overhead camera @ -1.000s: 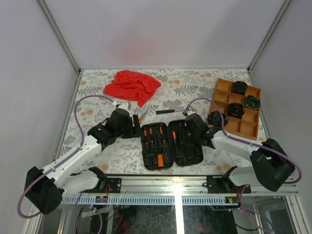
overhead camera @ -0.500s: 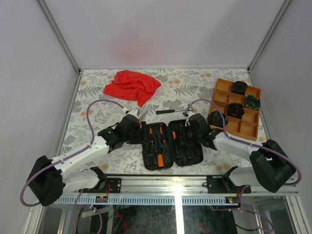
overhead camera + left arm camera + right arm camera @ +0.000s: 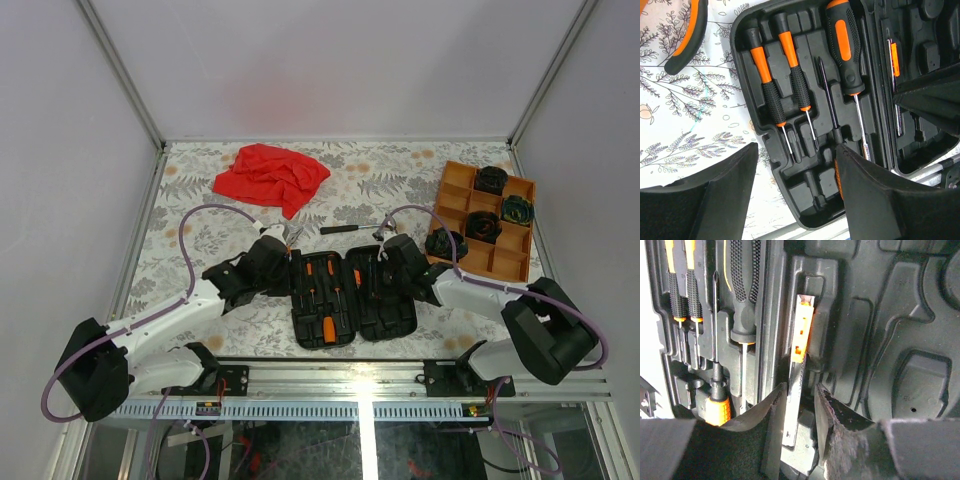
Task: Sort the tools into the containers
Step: Adjust the utility knife in the storage box.
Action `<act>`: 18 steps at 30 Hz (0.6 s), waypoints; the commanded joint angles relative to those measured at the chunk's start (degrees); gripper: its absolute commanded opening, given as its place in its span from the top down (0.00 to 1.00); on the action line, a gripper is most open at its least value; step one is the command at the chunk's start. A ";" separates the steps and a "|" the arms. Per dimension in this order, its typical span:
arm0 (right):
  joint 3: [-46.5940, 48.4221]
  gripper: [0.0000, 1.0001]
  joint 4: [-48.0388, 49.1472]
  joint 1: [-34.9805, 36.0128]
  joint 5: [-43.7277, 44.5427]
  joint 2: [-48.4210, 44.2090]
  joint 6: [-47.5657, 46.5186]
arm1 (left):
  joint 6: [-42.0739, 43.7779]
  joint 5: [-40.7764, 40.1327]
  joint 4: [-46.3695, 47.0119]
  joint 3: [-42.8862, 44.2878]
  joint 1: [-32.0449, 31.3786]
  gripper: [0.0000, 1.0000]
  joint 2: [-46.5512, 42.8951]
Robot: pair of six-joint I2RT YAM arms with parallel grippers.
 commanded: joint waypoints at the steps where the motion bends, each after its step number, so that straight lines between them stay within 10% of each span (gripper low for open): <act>1: 0.48 0.66 1.39 -0.43 -0.49 0.99 -0.51 | -0.19 -1.45 2.88 -0.31 -0.51 0.38 0.32; 18: -1.35 0.85 -0.01 -0.43 0.31 5.58 -0.52 | 0.23 -1.48 3.40 -0.19 -0.62 0.39 1.52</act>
